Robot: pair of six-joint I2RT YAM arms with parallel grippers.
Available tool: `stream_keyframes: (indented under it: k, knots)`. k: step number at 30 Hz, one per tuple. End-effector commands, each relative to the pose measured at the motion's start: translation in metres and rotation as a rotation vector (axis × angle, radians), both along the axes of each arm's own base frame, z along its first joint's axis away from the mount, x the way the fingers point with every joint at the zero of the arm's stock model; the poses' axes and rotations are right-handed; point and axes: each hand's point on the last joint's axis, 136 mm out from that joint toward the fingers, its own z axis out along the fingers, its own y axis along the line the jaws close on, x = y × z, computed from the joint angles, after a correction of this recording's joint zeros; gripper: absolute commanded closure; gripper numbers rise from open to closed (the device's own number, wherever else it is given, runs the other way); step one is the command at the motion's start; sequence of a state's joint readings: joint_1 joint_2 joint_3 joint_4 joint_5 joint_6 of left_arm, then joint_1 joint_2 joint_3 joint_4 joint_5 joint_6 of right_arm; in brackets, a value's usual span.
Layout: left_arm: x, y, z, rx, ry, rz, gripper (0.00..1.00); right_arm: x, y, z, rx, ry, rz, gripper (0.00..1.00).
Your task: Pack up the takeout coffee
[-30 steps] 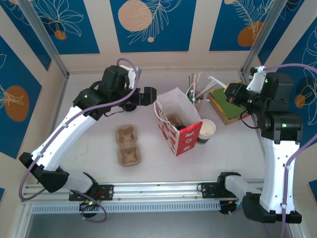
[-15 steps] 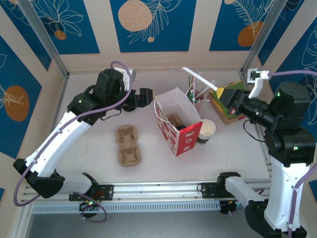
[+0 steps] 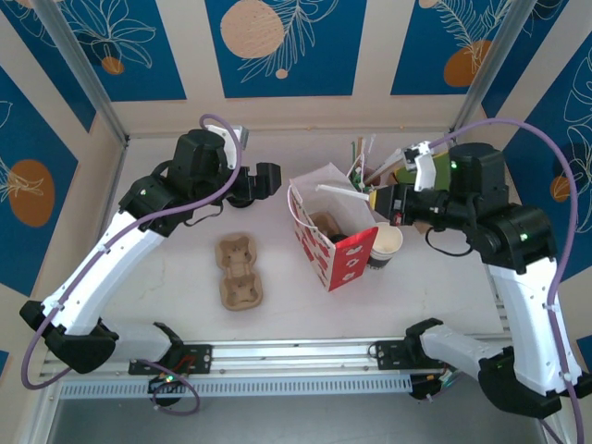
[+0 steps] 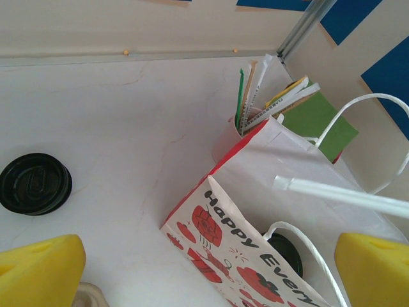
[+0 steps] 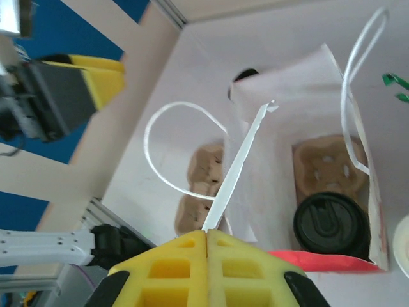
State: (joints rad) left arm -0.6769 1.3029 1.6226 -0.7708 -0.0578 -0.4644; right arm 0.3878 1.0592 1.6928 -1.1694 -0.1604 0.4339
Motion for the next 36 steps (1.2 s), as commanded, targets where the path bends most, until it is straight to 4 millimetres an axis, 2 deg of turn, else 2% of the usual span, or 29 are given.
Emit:
stream_keyframes:
  k: [1,9,14,16,18,20,24,30,32,36]
  knots:
    - [-0.002,0.008,0.004,0.008,-0.018,0.014,0.0,0.013,-0.006,-0.027,-0.127,0.036,-0.051,1.0]
    - [-0.009,0.017,0.002,0.025,-0.022,0.022,0.0,0.051,0.032,-0.044,-0.177,0.014,-0.012,1.0]
    - [-0.015,0.019,-0.001,0.029,-0.009,0.008,0.0,0.077,0.054,-0.063,-0.241,0.036,0.005,1.0]
    - [-0.017,0.022,-0.002,0.035,-0.006,0.014,0.0,0.084,0.061,-0.072,-0.263,0.061,0.016,0.91]
    - [-0.018,0.025,-0.001,0.038,-0.011,0.021,0.0,0.089,0.064,-0.078,-0.291,0.08,0.015,0.66]
    - [-0.02,0.028,0.0,0.041,-0.019,0.027,0.0,0.091,0.066,-0.078,-0.308,0.082,0.014,0.58]
    - [-0.02,0.03,0.002,0.048,-0.028,0.03,0.0,0.092,0.065,-0.067,-0.297,0.052,0.007,0.5]
    - [-0.015,0.022,-0.002,0.04,-0.019,0.014,0.0,0.086,0.055,-0.04,-0.29,-0.004,-0.011,0.45]
    - [-0.014,0.018,-0.001,0.031,-0.02,0.004,0.0,0.083,0.049,-0.027,-0.287,-0.036,-0.029,0.38]
    - [-0.009,0.005,0.0,0.003,-0.02,-0.029,0.0,0.083,0.026,0.0,-0.281,-0.117,-0.11,0.33]
